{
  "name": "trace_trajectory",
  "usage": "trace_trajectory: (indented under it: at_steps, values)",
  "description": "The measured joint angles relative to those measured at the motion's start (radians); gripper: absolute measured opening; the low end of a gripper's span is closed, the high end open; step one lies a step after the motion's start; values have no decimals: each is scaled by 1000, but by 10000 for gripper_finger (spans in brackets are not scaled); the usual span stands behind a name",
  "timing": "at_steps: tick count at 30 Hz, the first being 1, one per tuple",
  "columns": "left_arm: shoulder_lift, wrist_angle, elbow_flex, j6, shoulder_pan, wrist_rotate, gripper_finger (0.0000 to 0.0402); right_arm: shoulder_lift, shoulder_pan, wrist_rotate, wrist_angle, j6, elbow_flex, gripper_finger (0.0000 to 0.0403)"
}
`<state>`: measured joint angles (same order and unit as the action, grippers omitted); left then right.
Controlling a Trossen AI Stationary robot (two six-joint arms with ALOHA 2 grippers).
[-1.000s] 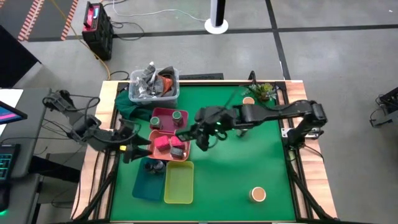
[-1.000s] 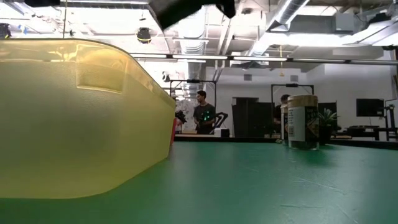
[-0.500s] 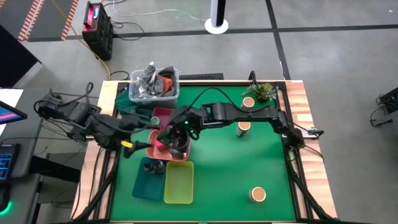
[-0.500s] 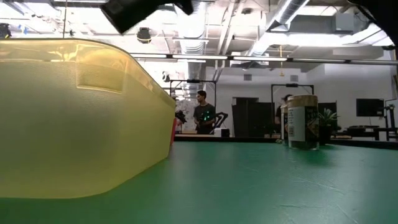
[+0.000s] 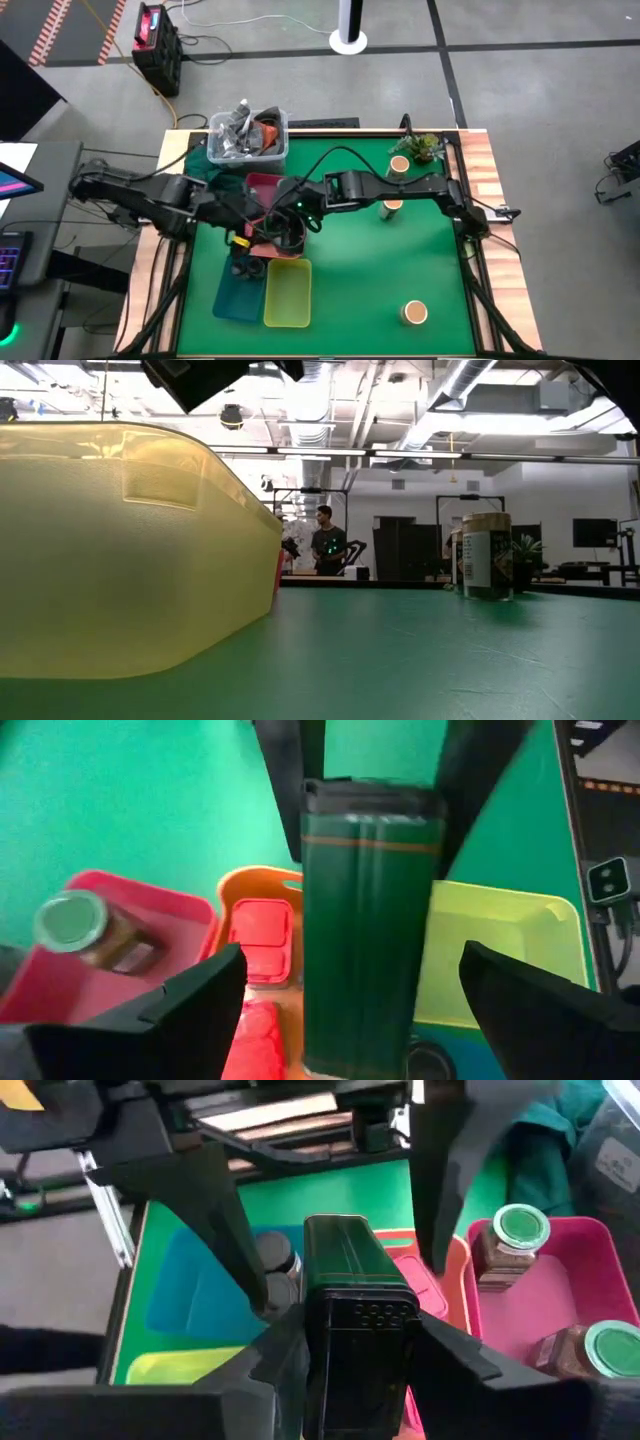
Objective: Sort spices by type
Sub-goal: Put the black seasoning can into the orange bin
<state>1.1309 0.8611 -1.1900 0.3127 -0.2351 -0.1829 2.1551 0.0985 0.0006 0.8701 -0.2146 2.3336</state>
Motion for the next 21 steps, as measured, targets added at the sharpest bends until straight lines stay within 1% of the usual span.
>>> trace_trajectory:
  at_steps: [3,5,11,21]
  values:
    - [38,-20,0,-9,40,57,338,0,9,1,18,37,-1,166]
    - [57,-34,0,-6,56,77,332,0,14,5,52,52,-1,166]
    - [65,-97,0,11,62,74,312,0,23,24,102,59,-1,166]
    - [64,-123,0,17,62,78,250,0,44,33,108,112,17,166]
